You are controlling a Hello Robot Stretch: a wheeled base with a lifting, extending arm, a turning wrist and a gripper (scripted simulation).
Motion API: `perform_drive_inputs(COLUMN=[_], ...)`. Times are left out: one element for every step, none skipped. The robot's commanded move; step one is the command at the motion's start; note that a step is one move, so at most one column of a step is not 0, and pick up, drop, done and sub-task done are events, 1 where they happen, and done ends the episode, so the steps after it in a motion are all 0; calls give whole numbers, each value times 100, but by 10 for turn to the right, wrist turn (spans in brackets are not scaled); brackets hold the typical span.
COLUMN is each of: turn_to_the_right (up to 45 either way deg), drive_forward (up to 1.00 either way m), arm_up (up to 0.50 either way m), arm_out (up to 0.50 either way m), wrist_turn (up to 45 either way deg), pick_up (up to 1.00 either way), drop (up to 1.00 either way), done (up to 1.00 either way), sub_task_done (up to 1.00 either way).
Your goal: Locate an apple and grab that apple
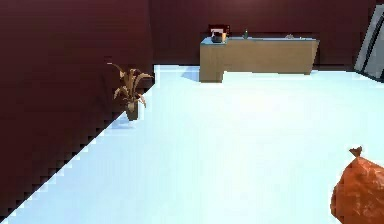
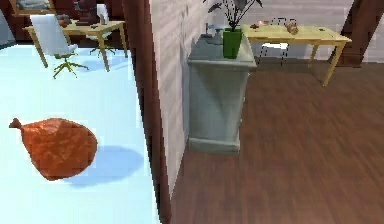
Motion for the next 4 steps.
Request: perform_drive_inputs(turn_to_the_right=[60,0,180,0], drive_forward=[0,40,0,100], arm_up=[0,0,0,0], arm_out=[0,0,0,0], wrist_turn=[0,0,0,0], pick_up=[0,0,0,0], drop=[0,0,0,0], done=[0,0,0,0], sub_task_done=[0,0,0,0])
